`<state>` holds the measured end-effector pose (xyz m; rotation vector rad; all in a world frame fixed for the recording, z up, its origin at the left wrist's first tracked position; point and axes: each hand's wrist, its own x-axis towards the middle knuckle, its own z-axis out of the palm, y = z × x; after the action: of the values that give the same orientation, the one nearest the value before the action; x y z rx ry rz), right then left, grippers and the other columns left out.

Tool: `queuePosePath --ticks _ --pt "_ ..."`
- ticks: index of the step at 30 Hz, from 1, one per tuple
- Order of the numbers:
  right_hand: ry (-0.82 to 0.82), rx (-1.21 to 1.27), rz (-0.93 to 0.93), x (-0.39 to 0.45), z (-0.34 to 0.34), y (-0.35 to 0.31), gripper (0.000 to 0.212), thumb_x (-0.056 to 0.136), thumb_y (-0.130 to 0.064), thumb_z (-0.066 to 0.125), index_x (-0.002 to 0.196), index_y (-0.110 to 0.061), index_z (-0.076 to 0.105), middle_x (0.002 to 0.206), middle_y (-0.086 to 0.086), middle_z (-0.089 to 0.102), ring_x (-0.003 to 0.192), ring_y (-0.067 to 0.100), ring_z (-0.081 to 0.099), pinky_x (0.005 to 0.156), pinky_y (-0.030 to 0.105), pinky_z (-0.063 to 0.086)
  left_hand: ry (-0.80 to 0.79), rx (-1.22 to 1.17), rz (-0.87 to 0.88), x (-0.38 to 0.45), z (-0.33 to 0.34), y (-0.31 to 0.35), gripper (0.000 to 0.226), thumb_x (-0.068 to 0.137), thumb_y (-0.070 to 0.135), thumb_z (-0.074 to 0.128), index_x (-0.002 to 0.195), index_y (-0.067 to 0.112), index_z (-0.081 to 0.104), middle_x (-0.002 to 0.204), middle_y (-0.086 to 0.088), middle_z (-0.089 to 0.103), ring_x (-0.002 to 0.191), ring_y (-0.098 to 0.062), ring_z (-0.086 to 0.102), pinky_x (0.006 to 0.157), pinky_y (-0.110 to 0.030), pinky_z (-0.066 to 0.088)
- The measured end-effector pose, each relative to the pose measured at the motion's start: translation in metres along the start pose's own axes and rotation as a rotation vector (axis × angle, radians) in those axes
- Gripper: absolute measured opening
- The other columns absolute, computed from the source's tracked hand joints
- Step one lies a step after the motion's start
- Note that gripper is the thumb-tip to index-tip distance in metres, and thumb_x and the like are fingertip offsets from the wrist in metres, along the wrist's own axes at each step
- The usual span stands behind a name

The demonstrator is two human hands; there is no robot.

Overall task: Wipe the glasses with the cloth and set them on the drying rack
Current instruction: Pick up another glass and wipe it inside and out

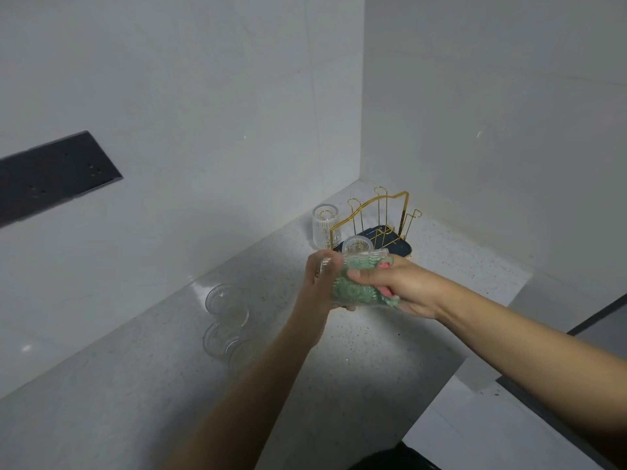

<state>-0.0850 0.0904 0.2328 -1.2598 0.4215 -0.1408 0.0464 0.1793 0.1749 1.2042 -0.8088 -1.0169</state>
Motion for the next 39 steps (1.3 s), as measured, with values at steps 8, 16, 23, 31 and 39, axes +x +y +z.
queuePosePath --ticks 8,16,23,31,39 --pt "-0.011 -0.71 -0.163 0.0 -0.006 0.005 0.018 0.087 -0.01 0.064 0.103 -0.002 0.064 0.08 0.002 0.063 0.063 0.002 0.058 0.06 0.015 0.046 -0.101 -0.089 -0.353 -0.006 0.0 0.008 0.057 0.094 0.066 0.035 0.113 0.018 0.061 0.102 -0.007 0.07 0.083 -0.019 0.067 0.057 -0.027 0.053" --pt "-0.08 -0.873 -0.146 -0.005 0.005 0.008 0.028 0.089 -0.019 0.062 0.115 -0.008 0.061 0.1 0.004 0.065 0.079 0.0 0.056 0.072 0.008 0.045 -0.058 -0.055 -0.236 -0.007 -0.002 0.009 0.07 0.09 0.067 0.041 0.118 0.005 0.061 0.104 -0.013 0.073 0.084 -0.024 0.071 0.062 -0.031 0.058" --pt "0.007 -0.545 -0.129 0.001 -0.006 0.002 0.042 0.08 -0.019 0.071 0.106 0.01 0.058 0.095 0.037 0.056 0.072 0.037 0.056 0.065 0.023 0.046 -0.08 -0.033 -0.219 -0.015 -0.002 0.006 0.064 0.086 0.069 0.046 0.12 0.017 0.06 0.115 -0.01 0.069 0.097 -0.022 0.07 0.064 -0.031 0.057" --pt "-0.258 -1.468 -0.289 -0.011 -0.005 0.009 0.034 0.087 -0.046 0.049 0.104 -0.019 0.059 0.098 -0.003 0.063 0.09 0.014 0.059 0.08 0.027 0.048 -0.158 -0.03 -0.375 -0.014 -0.007 0.024 0.046 0.094 0.054 0.042 0.097 0.017 0.069 0.086 -0.008 0.07 0.067 -0.017 0.065 0.052 -0.022 0.048" --pt "-0.138 -1.812 -0.662 -0.006 -0.015 0.024 0.033 0.077 -0.039 0.046 0.083 -0.014 0.067 0.079 0.0 0.067 0.077 0.018 0.06 0.08 0.024 0.045 -0.155 -0.013 -0.517 -0.007 -0.017 0.028 0.041 0.099 0.049 0.037 0.103 0.018 0.064 0.082 -0.003 0.075 0.068 -0.02 0.07 0.047 -0.021 0.05"
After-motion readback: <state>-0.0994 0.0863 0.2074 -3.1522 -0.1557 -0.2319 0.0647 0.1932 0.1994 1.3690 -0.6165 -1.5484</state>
